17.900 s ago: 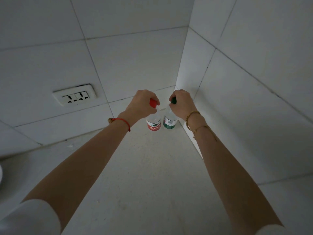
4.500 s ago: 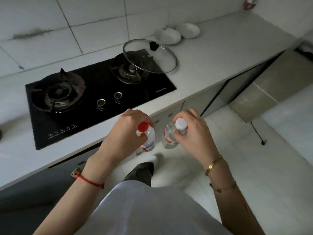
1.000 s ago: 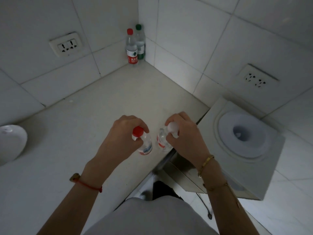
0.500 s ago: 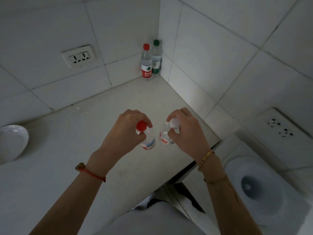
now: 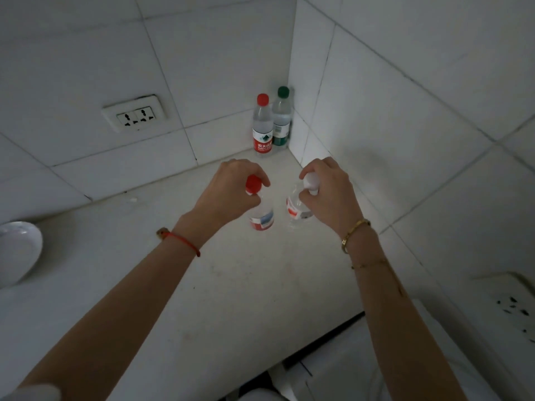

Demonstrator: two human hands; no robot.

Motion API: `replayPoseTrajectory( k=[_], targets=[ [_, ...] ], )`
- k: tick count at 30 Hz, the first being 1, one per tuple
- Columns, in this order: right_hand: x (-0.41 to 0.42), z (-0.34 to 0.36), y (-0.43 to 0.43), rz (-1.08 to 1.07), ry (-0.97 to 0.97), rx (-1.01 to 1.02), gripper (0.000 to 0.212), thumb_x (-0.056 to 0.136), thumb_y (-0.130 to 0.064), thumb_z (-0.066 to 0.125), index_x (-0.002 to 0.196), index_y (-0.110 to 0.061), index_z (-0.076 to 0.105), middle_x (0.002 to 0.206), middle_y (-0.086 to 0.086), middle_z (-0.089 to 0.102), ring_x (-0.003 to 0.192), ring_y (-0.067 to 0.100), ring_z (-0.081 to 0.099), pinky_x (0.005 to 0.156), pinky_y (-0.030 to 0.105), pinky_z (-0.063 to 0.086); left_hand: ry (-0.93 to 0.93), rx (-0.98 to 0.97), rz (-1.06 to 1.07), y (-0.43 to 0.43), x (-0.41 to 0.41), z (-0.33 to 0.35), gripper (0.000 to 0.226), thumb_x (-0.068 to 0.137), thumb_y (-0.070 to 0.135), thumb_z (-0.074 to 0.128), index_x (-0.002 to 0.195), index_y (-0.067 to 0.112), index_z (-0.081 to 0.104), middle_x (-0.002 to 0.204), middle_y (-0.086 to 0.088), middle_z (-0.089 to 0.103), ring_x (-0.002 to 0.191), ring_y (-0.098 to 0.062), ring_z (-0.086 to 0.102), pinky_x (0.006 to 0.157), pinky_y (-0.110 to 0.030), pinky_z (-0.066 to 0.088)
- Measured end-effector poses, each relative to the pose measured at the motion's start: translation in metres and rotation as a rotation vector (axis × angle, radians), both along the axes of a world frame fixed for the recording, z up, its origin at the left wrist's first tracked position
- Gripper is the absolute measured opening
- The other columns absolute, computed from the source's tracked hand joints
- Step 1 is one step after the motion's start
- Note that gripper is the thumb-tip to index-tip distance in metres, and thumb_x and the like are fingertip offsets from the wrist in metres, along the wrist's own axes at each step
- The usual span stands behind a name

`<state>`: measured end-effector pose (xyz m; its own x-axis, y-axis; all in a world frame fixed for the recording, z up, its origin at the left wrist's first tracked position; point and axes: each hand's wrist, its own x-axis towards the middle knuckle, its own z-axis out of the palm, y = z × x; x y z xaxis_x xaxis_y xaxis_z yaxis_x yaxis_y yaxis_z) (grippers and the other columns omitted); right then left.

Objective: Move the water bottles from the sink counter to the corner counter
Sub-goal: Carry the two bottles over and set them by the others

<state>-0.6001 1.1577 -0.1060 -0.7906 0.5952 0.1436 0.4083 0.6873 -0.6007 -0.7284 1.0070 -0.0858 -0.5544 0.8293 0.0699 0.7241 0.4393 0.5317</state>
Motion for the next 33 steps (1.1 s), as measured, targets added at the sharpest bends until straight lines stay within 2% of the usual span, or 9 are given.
replayPoseTrajectory(
  k=[4, 8, 12, 15, 21, 25, 29, 33],
  targets=[
    [-0.039, -0.004, 0.041, 0.003, -0.038, 0.029, 0.028, 0.075, -0.008, 0.07, 0.1, -0.012, 0.058, 0.109, 0.008, 0.053, 0.087, 0.019, 0.054, 0.078, 0.023, 0.045, -0.004, -0.013, 0.028, 0.044, -0.029, -0.011, 0.032, 0.067, 0.008, 0.076, 0.092, 0.026, 0.066, 0.098, 0.002, 0.065, 0.092, -0.015, 0.056, 0.081, -0.024, 0.043],
    [-0.078, -0.008, 0.075, 0.024, -0.065, 0.052, 0.03, 0.078, -0.008, 0.068, 0.105, -0.008, 0.057, 0.113, 0.011, 0.053, 0.091, 0.022, 0.053, 0.086, 0.029, 0.048, 0.002, -0.019, 0.056, 0.085, -0.057, -0.021, 0.033, 0.066, 0.004, 0.075, 0.092, 0.022, 0.068, 0.097, 0.003, 0.065, 0.09, -0.014, 0.055, 0.078, -0.02, 0.037],
    [-0.112, -0.016, 0.104, 0.041, -0.076, 0.056, 0.029, 0.079, -0.006, 0.065, 0.108, -0.008, 0.057, 0.115, 0.012, 0.052, 0.088, 0.018, 0.046, 0.083, 0.025, 0.043, -0.002, -0.029, 0.073, 0.118, -0.084, -0.031, 0.033, 0.069, 0.002, 0.074, 0.096, 0.02, 0.067, 0.099, 0.004, 0.063, 0.089, -0.01, 0.05, 0.079, -0.017, 0.034],
    [-0.136, -0.023, 0.122, 0.046, -0.105, 0.058, 0.028, 0.081, -0.003, 0.062, 0.107, -0.009, 0.057, 0.116, 0.011, 0.051, 0.088, 0.019, 0.048, 0.081, 0.022, 0.039, 0.01, -0.035, 0.09, 0.139, -0.104, -0.036, 0.032, 0.07, 0.001, 0.073, 0.095, 0.02, 0.066, 0.1, 0.002, 0.063, 0.088, -0.011, 0.051, 0.076, -0.014, 0.034],
    [-0.177, -0.035, 0.145, 0.066, -0.149, 0.09, 0.029, 0.083, -0.002, 0.061, 0.11, -0.01, 0.055, 0.119, 0.011, 0.049, 0.093, 0.019, 0.052, 0.086, 0.02, 0.04, 0.016, -0.06, 0.083, 0.172, -0.136, -0.04, 0.033, 0.069, -0.001, 0.072, 0.091, 0.023, 0.065, 0.1, 0.001, 0.062, 0.09, -0.015, 0.055, 0.08, -0.021, 0.038],
    [-0.195, -0.035, 0.156, 0.054, -0.151, 0.091, 0.031, 0.081, 0.0, 0.064, 0.11, -0.009, 0.056, 0.119, 0.011, 0.051, 0.086, 0.015, 0.048, 0.083, 0.019, 0.039, 0.025, -0.089, 0.092, 0.186, -0.151, -0.043, 0.034, 0.07, 0.004, 0.074, 0.097, 0.022, 0.065, 0.106, 0.0, 0.06, 0.097, -0.015, 0.047, 0.085, -0.025, 0.037],
    [-0.206, -0.036, 0.158, 0.056, -0.174, 0.096, 0.034, 0.08, -0.001, 0.066, 0.112, -0.008, 0.056, 0.12, 0.012, 0.051, 0.096, 0.022, 0.057, 0.085, 0.02, 0.042, 0.017, -0.121, 0.08, 0.195, -0.157, -0.048, 0.034, 0.072, 0.005, 0.073, 0.101, 0.02, 0.066, 0.111, -0.004, 0.06, 0.098, -0.016, 0.048, 0.085, -0.023, 0.035],
    [-0.211, -0.039, 0.157, 0.057, -0.198, 0.132, 0.035, 0.082, -0.001, 0.064, 0.115, -0.008, 0.055, 0.121, 0.012, 0.052, 0.096, 0.022, 0.059, 0.086, 0.021, 0.044, 0.006, -0.116, 0.086, 0.201, -0.16, -0.052, 0.034, 0.073, 0.004, 0.072, 0.103, 0.018, 0.065, 0.111, -0.004, 0.061, 0.092, -0.013, 0.045, 0.083, -0.02, 0.032]
  ],
)
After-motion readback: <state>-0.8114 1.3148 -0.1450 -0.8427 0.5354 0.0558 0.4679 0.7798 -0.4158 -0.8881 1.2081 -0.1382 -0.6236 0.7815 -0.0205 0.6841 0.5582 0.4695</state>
